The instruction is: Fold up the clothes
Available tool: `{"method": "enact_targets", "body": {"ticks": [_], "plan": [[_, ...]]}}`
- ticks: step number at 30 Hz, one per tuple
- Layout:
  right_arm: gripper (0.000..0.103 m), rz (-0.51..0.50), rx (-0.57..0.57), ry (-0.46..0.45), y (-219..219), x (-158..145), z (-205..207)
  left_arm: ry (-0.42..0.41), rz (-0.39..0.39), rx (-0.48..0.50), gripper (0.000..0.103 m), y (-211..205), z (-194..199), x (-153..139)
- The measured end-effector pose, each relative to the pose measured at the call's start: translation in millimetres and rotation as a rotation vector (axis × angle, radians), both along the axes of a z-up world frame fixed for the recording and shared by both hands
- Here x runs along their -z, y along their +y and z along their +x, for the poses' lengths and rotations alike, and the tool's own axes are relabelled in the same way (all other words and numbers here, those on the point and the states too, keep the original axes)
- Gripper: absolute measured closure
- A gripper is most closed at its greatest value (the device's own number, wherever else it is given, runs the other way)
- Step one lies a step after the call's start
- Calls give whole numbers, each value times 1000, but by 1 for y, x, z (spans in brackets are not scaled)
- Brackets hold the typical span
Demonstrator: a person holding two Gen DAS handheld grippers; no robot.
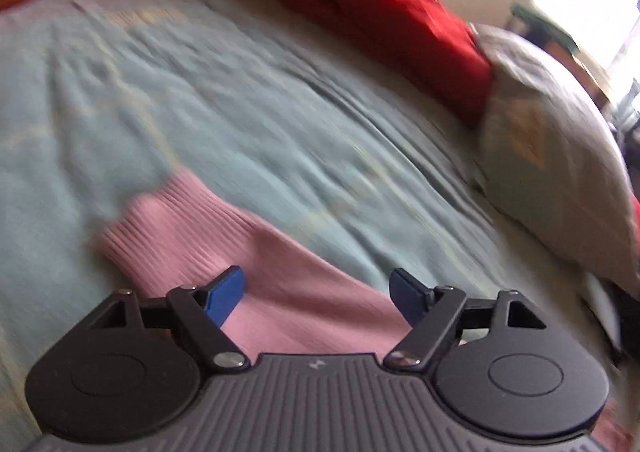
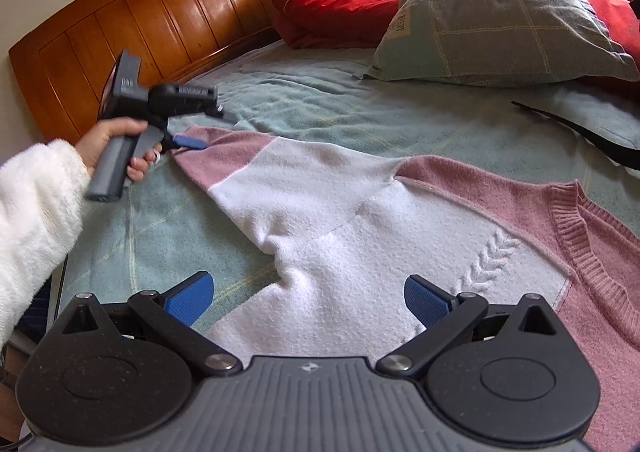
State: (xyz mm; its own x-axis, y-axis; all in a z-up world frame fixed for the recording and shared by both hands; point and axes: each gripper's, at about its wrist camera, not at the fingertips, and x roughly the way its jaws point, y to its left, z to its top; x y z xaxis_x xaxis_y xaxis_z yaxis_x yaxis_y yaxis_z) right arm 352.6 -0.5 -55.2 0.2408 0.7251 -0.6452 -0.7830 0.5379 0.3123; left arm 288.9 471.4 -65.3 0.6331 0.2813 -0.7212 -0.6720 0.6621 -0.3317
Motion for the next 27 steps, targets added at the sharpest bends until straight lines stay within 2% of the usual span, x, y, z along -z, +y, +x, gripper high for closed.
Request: {"method": "enact_targets", "body": {"ticks": [3, 6, 11, 14, 16, 18, 22, 25, 27], "plan": [[0, 3, 11, 6, -2, 0, 3, 3, 15, -41, 24, 2, -2, -3], [0, 5, 17, 10, -3, 0, 4, 57, 64, 11, 24, -20, 5, -16], [0, 16, 6, -3, -7, -6, 3, -16, -35, 314, 21, -90, 6, -32], [0, 21, -2, -12, -11, -11, 4, -74, -165, 480, 21, -138, 7, -29], [0, 10, -3, -11, -14, -12, 6, -113, -261, 546, 20, -161, 7, -24], [0, -3, -4, -9, -17, -14, 9, -113, -317, 586, 19, -178, 8, -17], [0, -18, 2, -10, -19, -14, 11, -54, -319, 552, 19, -187, 10, 1], [0, -37, -11, -22, -21, -15, 10, -78, -335, 510, 19, -175, -6, 8], [0, -51, -11, -35, -22, -16, 11, -67, -303, 468, 19, -167, -14, 5]]}}
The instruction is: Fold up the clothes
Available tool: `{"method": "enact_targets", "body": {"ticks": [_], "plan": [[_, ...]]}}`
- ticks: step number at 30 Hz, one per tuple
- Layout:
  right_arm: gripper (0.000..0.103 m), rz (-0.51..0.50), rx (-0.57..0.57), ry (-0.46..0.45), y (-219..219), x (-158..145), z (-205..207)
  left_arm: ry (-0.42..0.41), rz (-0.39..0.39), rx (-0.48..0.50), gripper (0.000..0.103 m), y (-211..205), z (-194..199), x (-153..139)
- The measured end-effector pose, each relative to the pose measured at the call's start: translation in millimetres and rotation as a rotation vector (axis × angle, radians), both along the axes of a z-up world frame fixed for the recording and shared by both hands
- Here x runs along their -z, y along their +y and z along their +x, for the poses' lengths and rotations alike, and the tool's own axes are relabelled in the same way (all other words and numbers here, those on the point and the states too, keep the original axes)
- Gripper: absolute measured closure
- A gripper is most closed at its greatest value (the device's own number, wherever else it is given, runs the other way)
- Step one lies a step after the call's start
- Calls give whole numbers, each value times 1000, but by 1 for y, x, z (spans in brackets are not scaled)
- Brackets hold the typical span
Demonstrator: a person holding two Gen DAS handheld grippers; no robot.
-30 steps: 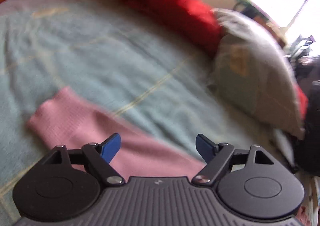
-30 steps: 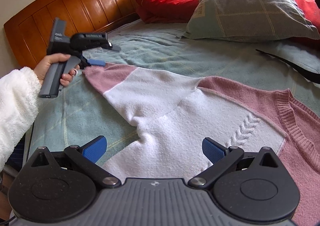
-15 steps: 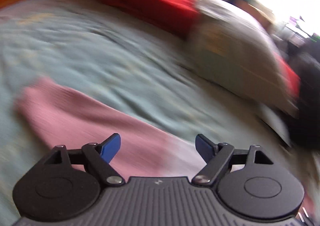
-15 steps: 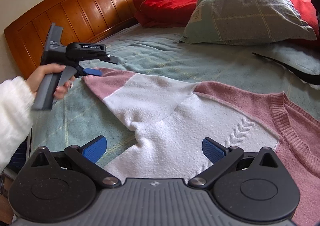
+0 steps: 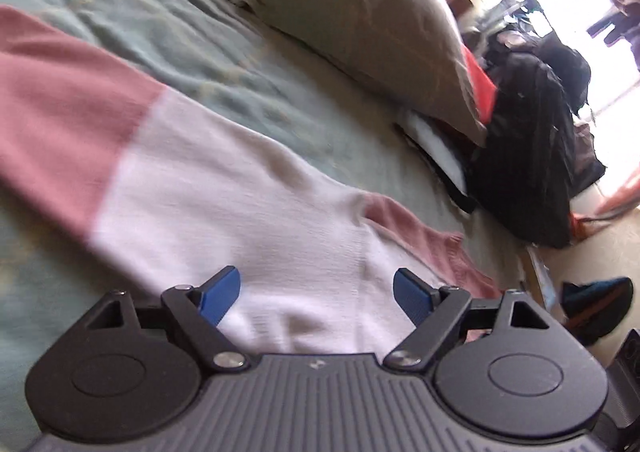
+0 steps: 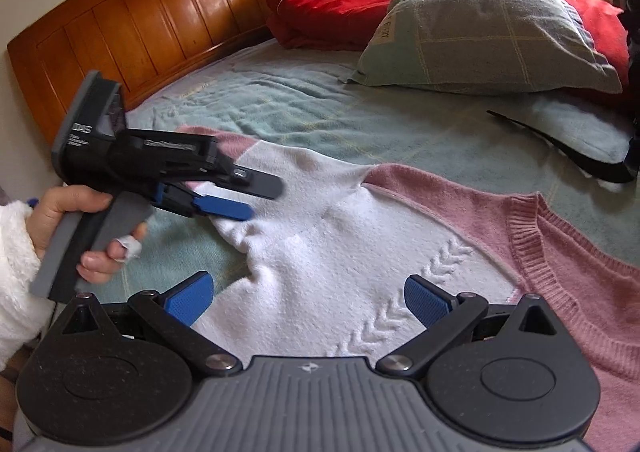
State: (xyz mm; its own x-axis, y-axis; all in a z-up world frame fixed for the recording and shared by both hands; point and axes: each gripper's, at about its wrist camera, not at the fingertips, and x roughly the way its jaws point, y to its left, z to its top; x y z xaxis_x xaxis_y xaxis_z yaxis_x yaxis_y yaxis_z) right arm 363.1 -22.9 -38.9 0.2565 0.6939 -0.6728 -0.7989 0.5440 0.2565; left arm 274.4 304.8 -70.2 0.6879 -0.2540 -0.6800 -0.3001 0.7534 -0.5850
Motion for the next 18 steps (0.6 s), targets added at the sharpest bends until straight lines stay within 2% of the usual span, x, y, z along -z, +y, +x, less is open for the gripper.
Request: {"method": "enact_targets", "body": {"ticks": [4, 7, 9, 13, 15, 18], "plan": [[0, 4, 24, 10, -5, 0, 5, 22, 10, -57, 19, 7, -8, -11], [0, 5, 29, 11, -5, -1, 6, -16, 14, -7, 17, -9, 2, -21], [0, 3, 27, 6, -4, -2, 4, -45, -21, 42, 15, -21, 11, -22], [0, -4, 6, -6, -3, -3, 0, -27, -64, 86, 15, -37, 26, -6], [0, -11, 5, -10, -4, -3, 1, 2, -51, 67, 15, -34, 23, 2], [0, -11, 21, 0, -7, -2, 6, -1, -48, 12, 15, -22, 7, 1]]}}
